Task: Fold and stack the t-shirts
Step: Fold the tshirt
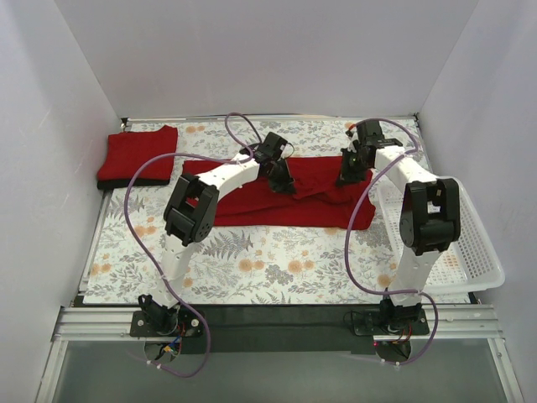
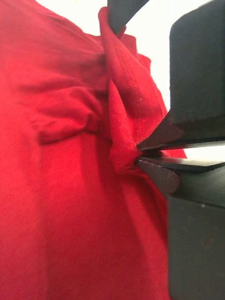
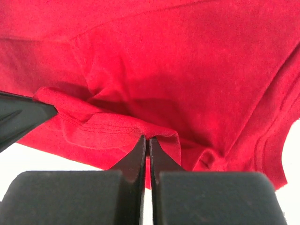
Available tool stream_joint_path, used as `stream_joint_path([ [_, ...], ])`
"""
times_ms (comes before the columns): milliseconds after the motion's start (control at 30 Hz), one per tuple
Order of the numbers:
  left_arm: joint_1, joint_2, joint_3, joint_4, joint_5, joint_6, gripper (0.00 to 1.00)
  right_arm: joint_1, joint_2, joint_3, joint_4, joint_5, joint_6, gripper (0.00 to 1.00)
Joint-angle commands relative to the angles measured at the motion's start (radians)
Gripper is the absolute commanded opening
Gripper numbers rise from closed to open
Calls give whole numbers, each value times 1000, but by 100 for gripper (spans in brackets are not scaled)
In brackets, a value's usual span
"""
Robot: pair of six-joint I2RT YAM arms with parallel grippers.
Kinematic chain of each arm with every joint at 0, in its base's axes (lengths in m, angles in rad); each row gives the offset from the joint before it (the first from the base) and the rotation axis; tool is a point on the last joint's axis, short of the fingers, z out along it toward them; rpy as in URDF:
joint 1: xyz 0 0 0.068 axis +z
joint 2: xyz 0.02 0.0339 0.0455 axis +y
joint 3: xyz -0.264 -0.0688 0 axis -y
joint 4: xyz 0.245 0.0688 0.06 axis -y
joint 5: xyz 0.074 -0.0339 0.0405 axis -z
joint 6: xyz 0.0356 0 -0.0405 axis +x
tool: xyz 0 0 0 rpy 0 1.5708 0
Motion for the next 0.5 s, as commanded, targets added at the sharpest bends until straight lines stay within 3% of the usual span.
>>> stream_joint_path([
  [0, 19, -10, 33, 35, 5, -20, 11, -10, 27, 72, 7, 3, 5, 5],
  [467, 29, 31, 49, 92, 11, -17, 13, -19, 147, 236, 7, -49, -51, 6],
])
